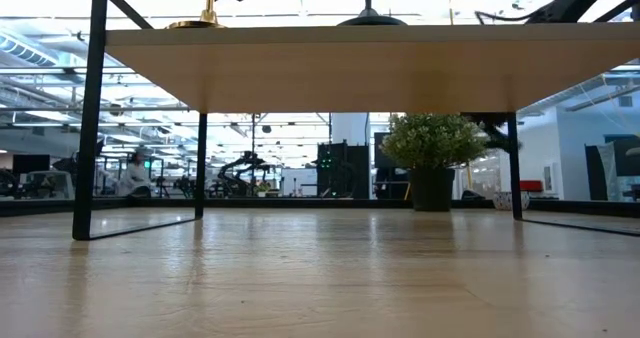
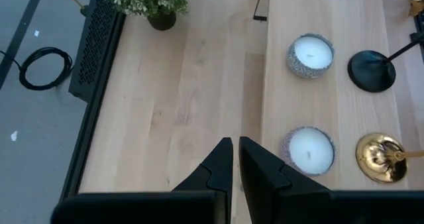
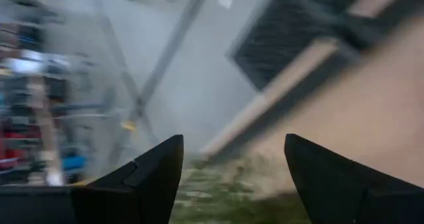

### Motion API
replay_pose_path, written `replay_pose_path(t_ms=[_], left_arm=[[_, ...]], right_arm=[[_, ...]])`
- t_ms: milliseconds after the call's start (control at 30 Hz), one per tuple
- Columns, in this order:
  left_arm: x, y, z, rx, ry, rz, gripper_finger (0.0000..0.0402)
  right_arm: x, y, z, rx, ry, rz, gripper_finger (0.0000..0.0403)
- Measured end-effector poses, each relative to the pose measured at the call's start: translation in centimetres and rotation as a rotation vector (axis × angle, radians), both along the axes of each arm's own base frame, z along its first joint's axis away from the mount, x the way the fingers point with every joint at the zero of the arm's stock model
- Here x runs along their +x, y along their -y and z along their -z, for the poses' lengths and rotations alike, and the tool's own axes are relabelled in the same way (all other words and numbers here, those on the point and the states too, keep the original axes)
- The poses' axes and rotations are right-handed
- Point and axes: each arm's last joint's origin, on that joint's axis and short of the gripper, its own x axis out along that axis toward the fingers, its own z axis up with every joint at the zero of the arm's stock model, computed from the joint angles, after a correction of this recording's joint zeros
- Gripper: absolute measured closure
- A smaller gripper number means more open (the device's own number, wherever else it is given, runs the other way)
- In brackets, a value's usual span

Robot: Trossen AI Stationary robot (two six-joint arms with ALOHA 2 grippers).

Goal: Pick & Place candle stick holders
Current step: Put the white red scented candle on the shelf

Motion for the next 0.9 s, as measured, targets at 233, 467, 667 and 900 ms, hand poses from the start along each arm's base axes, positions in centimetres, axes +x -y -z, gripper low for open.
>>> replay_pose_path(t_ms=[233, 467, 667, 900], left_arm=[[-0.1, 0.0, 0.0, 0.002, -0.005, 0.004, 0.0371], [-0.1, 0.0, 0.1, 0.005, -0.012, 0.012, 0.0371], [-0.2, 0.1, 0.1, -0.007, -0.019, 0.001, 0.0371], [-0.3, 0.1, 0.3, -0.035, -0.04, -0.021, 0.0371]], right_arm=[[1.0, 0.3, -2.8, -0.219, 0.147, 0.053, 0.0145], [1.3, 0.2, -6.1, -0.495, 0.244, 0.017, 0.0145], [1.7, 0.0, -8.5, -0.771, 0.277, -0.029, 0.0145], [1.6, -0.4, -10.3, -1.0, 0.257, -0.036, 0.0145]])
